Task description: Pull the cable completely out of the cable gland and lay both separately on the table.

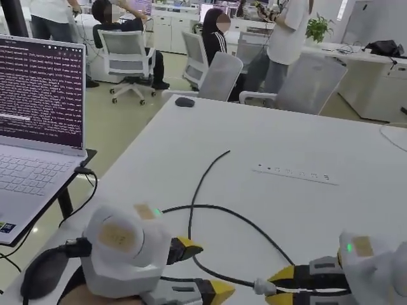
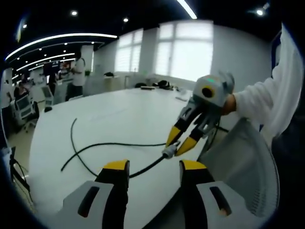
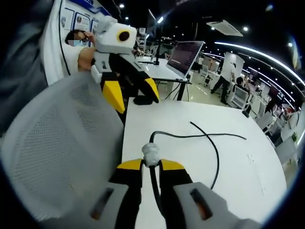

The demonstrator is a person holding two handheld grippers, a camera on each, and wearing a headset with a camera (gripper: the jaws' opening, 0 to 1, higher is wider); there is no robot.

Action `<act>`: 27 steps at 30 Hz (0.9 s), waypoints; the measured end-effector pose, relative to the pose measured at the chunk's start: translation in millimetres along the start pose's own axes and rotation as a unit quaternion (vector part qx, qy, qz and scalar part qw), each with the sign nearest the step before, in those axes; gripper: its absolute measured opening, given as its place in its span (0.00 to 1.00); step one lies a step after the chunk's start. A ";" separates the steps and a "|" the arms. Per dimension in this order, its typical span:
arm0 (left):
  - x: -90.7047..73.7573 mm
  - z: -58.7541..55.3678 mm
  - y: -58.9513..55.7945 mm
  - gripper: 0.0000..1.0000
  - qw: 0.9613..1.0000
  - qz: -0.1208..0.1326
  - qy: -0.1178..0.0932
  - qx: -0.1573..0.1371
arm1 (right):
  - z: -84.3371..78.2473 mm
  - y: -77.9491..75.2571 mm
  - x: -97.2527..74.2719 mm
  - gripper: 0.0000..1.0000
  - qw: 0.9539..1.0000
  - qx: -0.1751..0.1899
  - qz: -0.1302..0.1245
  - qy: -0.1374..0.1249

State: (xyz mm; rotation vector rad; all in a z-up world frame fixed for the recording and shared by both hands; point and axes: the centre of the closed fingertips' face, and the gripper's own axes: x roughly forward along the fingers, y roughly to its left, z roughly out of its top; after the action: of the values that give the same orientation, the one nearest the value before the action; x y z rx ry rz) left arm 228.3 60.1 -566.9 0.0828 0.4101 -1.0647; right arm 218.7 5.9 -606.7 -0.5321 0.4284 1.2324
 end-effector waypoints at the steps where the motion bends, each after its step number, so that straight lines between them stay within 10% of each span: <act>1: 4.0 8.2 -5.2 0.40 0.999 -0.021 -0.023 -0.006 | 6.5 0.6 -3.6 0.10 1.000 -0.011 -0.001 -0.005; 12: 18.6 26.7 -40.0 0.28 0.984 -0.159 -0.075 -0.029 | 51.4 15.7 -31.5 0.10 0.995 -0.086 -0.007 -0.048; 18: 14.1 37.4 -46.7 0.20 0.976 -0.189 -0.095 -0.042 | 61.9 16.9 -38.1 0.10 0.992 -0.105 -0.013 -0.062; 27: 7.2 34.4 -55.7 0.16 0.972 -0.221 -0.073 -0.041 | 65.5 25.2 -38.9 0.11 0.990 -0.118 -0.006 -0.072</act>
State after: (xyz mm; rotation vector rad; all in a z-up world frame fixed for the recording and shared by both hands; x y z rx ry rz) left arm 193.2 17.8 -530.6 -0.1678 0.3461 -1.4813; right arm 185.1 21.1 -535.4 -0.6414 0.1567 1.3088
